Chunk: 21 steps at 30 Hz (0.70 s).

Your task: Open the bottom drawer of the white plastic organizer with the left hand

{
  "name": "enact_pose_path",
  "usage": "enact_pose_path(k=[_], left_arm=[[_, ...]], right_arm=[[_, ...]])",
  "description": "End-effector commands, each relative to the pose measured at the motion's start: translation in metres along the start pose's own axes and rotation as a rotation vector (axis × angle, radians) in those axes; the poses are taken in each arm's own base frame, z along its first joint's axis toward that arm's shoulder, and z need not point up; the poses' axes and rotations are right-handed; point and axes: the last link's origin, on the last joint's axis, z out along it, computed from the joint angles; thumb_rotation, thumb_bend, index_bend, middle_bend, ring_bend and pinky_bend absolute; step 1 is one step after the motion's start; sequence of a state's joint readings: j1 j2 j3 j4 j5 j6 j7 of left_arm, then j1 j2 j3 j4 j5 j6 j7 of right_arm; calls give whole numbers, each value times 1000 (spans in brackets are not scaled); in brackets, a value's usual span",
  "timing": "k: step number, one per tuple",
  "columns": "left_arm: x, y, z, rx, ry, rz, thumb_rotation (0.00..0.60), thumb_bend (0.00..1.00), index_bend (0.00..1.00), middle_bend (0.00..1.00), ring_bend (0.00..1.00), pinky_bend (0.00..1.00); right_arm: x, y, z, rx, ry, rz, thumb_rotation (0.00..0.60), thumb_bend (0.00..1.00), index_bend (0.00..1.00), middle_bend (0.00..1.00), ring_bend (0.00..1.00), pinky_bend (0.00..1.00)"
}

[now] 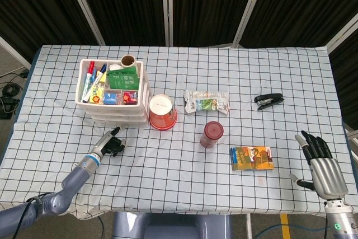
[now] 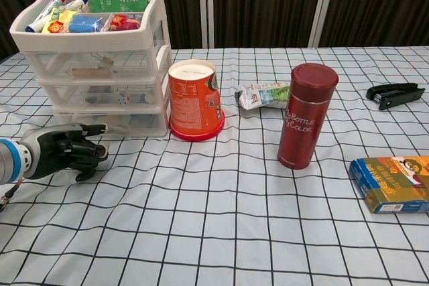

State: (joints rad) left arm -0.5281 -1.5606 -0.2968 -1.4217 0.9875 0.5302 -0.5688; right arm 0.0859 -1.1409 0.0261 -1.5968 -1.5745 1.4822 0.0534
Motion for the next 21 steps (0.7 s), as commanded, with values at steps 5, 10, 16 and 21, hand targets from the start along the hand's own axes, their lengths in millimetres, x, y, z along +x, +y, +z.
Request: enact_pose_path(k=[5, 10, 16, 21], left_arm=[[1, -2, -4, 3, -10, 8, 600, 734, 204, 908, 937, 777], [0, -5, -12, -4, -15, 24, 600, 735, 203, 908, 937, 777], [2, -7, -21, -9, -19, -59, 600, 735, 142, 908, 937, 777], [1, -6, -22, -6, -42, -133, 600, 735, 117, 908, 937, 777]], right_arm=[[0, 0, 0, -1, 1, 0, 600, 29, 0, 0, 0, 0], [1, 0, 0, 0, 3, 2, 600, 30, 0, 0, 0, 0], [-1, -1, -1, 3, -3, -3, 600, 30, 0, 0, 0, 0], [-1, -1, -1, 1, 0, -3, 600, 30, 0, 0, 0, 0]])
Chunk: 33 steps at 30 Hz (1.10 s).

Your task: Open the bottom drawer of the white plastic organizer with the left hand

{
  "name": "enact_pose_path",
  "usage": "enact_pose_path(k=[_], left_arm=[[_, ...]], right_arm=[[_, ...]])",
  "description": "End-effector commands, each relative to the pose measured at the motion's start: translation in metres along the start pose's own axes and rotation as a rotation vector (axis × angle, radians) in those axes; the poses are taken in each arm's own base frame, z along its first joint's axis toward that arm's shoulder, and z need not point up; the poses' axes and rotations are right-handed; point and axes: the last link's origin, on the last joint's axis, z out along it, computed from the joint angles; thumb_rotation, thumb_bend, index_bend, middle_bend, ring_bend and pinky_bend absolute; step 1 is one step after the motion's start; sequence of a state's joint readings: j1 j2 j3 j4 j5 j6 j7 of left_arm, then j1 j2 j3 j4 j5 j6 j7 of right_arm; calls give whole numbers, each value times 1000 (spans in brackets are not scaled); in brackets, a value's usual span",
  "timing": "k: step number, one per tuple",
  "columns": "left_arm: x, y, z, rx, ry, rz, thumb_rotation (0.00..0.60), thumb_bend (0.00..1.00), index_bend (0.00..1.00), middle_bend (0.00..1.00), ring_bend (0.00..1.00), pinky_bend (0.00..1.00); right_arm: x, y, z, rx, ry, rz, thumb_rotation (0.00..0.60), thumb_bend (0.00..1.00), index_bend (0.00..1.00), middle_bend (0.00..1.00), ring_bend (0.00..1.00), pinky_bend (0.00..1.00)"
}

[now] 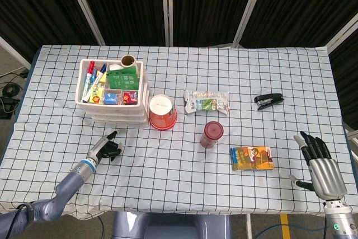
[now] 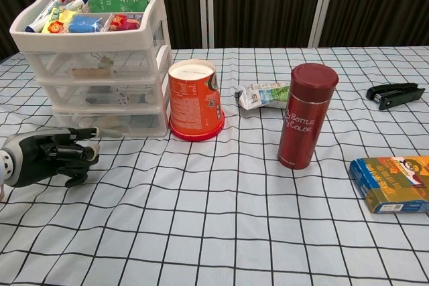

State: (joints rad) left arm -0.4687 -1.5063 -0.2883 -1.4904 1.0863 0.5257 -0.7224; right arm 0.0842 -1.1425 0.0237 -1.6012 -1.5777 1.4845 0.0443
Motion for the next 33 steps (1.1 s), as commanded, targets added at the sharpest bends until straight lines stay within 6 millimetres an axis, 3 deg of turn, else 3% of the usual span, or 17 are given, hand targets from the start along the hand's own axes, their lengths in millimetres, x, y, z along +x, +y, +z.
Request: enact_pose_path(k=[1, 11, 33], left_arm=[[1, 1, -2, 1, -18, -42, 600, 734, 111, 908, 937, 777], [0, 9, 1, 7, -63, -170, 600, 735, 54, 908, 937, 788], [3, 9, 12, 38, -75, -209, 600, 735, 50, 908, 937, 788]], right_arm=[[0, 0, 0, -1, 1, 0, 600, 30, 0, 0, 0, 0], [1, 0, 0, -1, 2, 3, 600, 30, 0, 0, 0, 0], [0, 0, 0, 0, 1, 2, 600, 30, 0, 0, 0, 0]])
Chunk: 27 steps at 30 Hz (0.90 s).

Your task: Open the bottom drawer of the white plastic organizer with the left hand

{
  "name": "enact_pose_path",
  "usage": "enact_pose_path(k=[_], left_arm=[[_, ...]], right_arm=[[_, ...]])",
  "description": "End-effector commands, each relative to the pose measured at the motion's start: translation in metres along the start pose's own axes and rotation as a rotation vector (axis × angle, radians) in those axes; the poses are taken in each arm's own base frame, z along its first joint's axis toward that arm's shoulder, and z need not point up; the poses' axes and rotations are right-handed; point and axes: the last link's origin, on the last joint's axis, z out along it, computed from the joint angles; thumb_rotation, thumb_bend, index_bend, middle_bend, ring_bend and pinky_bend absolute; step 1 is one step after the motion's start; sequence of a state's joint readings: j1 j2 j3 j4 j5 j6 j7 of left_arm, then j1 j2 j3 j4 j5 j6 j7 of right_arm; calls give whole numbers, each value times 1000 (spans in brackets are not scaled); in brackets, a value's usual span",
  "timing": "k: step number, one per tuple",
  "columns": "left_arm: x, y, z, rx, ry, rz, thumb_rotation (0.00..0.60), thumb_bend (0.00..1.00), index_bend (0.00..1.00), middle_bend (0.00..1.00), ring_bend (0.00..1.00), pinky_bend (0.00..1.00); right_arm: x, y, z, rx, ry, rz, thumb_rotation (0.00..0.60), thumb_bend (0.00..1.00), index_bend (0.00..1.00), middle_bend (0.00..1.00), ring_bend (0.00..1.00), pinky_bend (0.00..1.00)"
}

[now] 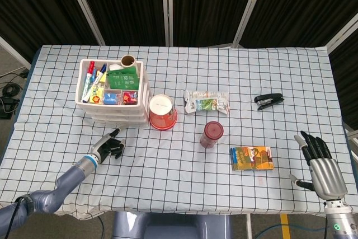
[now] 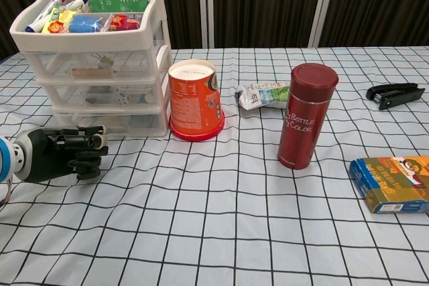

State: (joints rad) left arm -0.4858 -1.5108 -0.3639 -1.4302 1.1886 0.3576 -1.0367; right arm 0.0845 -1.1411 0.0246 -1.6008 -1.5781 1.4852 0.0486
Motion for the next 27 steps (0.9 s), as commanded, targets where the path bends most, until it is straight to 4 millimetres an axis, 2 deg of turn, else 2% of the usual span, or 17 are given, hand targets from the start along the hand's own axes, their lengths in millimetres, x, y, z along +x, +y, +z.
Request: enact_pose_path(k=[1, 19, 27], left_arm=[[0, 0, 1, 2, 1, 2, 600, 735, 50, 908, 937, 788], [0, 5, 9, 10, -1, 13, 600, 735, 54, 908, 937, 788], [-1, 5, 9, 15, -5, 11, 600, 734, 129, 908, 937, 788]], right_arm=[[0, 0, 0, -1, -2, -1, 600, 30, 0, 0, 0, 0], [-1, 0, 0, 1, -4, -4, 600, 30, 0, 0, 0, 0], [-2, -1, 0, 2, -5, -4, 600, 30, 0, 0, 0, 0]])
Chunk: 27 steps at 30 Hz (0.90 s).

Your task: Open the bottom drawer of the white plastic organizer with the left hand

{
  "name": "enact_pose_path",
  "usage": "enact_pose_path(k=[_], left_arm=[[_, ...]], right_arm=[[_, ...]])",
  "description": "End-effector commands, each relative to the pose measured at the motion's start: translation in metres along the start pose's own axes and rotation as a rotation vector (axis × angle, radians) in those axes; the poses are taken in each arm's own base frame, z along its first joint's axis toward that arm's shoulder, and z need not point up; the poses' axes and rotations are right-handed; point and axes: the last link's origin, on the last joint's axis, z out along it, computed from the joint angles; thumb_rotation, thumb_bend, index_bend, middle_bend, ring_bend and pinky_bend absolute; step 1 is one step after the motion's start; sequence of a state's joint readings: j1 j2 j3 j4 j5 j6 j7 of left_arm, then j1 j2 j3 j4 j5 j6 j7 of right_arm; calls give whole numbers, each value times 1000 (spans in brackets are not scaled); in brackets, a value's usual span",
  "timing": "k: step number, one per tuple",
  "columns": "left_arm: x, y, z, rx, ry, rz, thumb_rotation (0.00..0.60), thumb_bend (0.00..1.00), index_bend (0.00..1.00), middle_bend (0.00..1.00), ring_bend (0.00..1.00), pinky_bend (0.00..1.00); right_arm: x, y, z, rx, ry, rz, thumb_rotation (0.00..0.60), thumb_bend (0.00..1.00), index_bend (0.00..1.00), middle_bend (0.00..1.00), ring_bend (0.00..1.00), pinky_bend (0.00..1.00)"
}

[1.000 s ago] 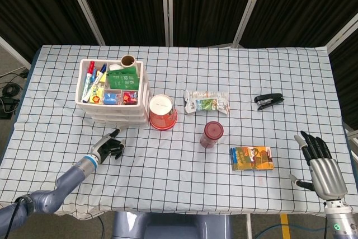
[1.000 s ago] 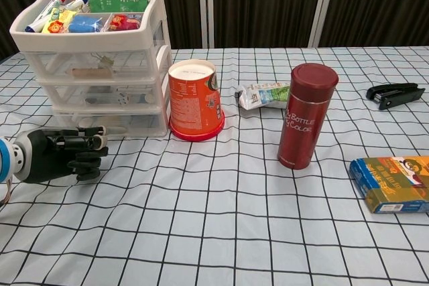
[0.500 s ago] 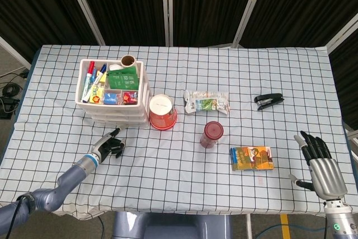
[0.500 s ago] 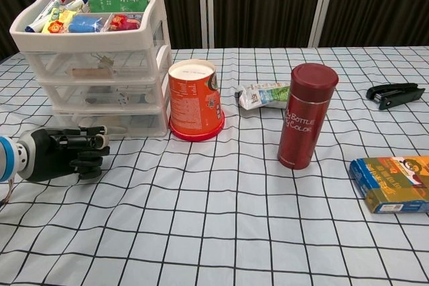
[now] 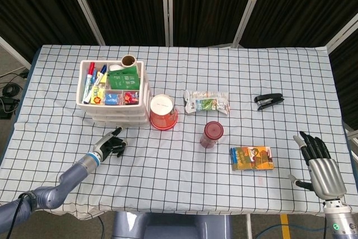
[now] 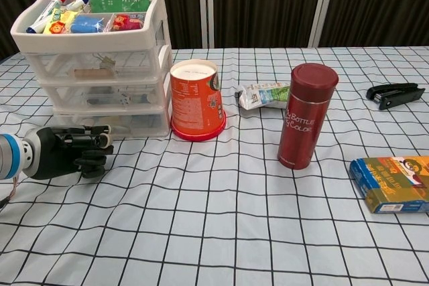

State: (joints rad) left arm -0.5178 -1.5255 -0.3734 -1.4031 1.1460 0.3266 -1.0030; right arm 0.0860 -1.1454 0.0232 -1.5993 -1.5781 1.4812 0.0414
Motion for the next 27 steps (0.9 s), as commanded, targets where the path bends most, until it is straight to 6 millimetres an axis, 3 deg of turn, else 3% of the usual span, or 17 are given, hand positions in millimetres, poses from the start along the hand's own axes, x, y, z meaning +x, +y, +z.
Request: enact_pose_path(k=[1, 16, 27], left_arm=[[0, 0, 0, 0, 1, -2, 600, 734, 135, 908, 937, 788], [-3, -5, -4, 18, -16, 22, 600, 735, 208, 908, 937, 788], [-10, -22, -19, 36, -39, 80, 600, 735, 222, 908, 937, 788]], right_arm=[[0, 0, 0, 1, 0, 0, 600, 30, 0, 0, 0, 0], [1, 0, -1, 1, 3, 2, 600, 30, 0, 0, 0, 0], [2, 0, -1, 0, 7, 5, 600, 30, 0, 0, 0, 0]])
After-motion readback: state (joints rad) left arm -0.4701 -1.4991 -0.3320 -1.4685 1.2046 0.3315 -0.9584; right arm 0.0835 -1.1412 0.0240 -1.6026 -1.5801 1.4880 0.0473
